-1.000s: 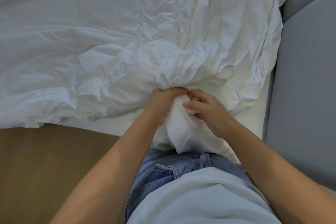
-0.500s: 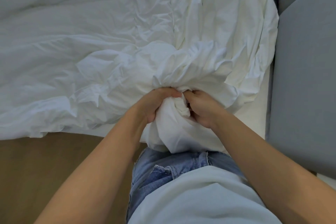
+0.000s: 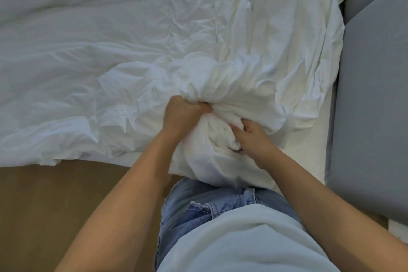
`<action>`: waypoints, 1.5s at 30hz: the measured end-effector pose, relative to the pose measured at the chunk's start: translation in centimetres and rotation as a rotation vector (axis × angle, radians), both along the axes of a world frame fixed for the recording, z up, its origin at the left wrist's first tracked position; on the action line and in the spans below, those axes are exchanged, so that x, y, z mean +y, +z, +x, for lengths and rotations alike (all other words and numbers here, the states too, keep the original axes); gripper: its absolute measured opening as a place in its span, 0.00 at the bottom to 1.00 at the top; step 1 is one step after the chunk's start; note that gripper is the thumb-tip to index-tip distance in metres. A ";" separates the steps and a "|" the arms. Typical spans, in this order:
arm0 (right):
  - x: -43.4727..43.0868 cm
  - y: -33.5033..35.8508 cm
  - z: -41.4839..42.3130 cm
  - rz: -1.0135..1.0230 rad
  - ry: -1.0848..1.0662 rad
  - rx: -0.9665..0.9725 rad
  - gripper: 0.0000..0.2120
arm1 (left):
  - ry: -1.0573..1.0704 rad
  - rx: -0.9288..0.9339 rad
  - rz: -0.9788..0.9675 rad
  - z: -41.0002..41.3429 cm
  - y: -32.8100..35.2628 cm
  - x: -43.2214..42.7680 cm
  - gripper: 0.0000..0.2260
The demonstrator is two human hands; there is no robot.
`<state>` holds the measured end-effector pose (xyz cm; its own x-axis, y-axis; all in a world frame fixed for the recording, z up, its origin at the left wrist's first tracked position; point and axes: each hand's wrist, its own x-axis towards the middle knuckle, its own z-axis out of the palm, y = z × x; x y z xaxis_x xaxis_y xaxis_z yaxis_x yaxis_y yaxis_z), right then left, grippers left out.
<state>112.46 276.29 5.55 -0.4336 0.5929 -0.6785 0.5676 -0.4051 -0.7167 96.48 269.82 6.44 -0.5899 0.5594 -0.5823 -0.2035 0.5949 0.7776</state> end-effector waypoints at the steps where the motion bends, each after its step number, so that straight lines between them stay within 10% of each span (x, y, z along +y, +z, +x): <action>1: -0.3 0.0 0.2 0.000 0.003 0.022 0.07 | 0.020 0.059 0.011 -0.8 0.0 0.0 0.09; 8: 1.9 0.2 -0.2 -0.128 -0.124 -0.051 0.01 | -0.180 -0.053 0.018 -1.5 -0.3 1.3 0.13; 19: 3.2 -1.4 -4.7 -0.196 -0.165 -0.240 0.28 | -0.086 -0.107 -0.088 -0.3 -1.9 1.3 0.14; 24: 1.6 -1.9 -6.8 -0.224 -0.103 -0.340 0.24 | -0.111 -0.060 -0.115 0.0 -2.6 2.1 0.13; 30: 1.9 0.3 -7.3 -0.264 -0.256 -0.059 0.16 | -0.044 0.307 -0.243 -1.6 -3.0 2.8 0.16; 35: 3.9 5.1 -2.4 -0.422 -0.322 0.179 0.29 | 0.021 0.480 -0.296 -5.5 -0.6 3.2 0.31; 40: 5.1 6.9 2.9 -0.402 -0.327 0.271 0.16 | -0.050 0.422 -0.256 -4.4 0.8 4.8 0.29; 45: 5.9 7.4 4.9 -0.405 -0.370 0.243 0.25 | 0.030 0.353 -0.230 0.3 0.0 5.2 0.27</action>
